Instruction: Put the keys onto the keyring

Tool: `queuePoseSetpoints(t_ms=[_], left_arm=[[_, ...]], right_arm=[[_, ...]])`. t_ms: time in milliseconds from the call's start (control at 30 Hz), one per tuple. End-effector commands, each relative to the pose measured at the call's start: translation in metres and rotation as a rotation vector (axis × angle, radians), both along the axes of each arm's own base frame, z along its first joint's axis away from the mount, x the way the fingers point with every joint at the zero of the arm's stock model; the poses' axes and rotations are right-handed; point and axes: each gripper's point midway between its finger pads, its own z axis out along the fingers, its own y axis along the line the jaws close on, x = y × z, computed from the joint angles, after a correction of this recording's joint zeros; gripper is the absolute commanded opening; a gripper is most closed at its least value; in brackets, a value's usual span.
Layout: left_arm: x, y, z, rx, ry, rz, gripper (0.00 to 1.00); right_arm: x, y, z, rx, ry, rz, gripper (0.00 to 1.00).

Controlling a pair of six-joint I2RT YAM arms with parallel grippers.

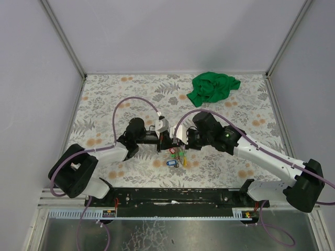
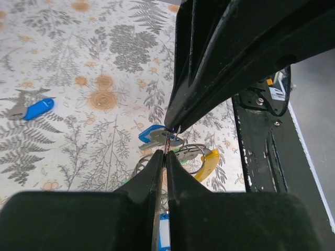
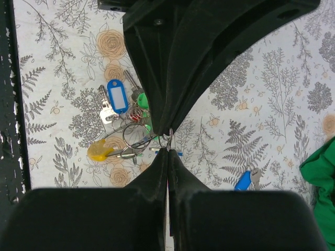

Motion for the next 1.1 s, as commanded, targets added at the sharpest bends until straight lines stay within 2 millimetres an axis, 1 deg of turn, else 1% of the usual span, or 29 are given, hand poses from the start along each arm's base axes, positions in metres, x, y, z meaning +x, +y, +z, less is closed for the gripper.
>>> queuePoseSetpoints(t_ms=[0,167,500,700,800,900,1067], left_arm=[[0.009,0.007,0.02,-0.032,-0.083,0.095,0.0],[-0.001,0.011,0.031,-0.069,-0.144,0.095,0.0],[-0.008,0.003,0.033,-0.073,-0.201,0.108,0.0],[-0.013,-0.002,0.035,-0.079,-0.234,0.108,0.0],[-0.013,-0.002,0.036,-0.089,-0.241,0.119,0.0],[-0.009,0.001,0.038,-0.1,-0.246,0.16,0.0],[0.004,0.008,0.043,-0.131,-0.249,0.266,0.0]], right_arm=[[0.009,-0.008,0.011,-0.029,-0.006,-0.084,0.0],[0.007,-0.006,0.008,-0.054,0.033,-0.085,0.0],[0.008,0.002,0.0,-0.081,0.088,-0.073,0.0],[0.011,0.014,-0.001,-0.072,0.105,-0.046,0.0],[0.01,0.017,-0.004,-0.079,0.124,-0.036,0.0],[0.009,0.016,-0.008,-0.09,0.136,-0.039,0.0],[0.003,0.014,-0.014,-0.095,0.163,-0.035,0.0]])
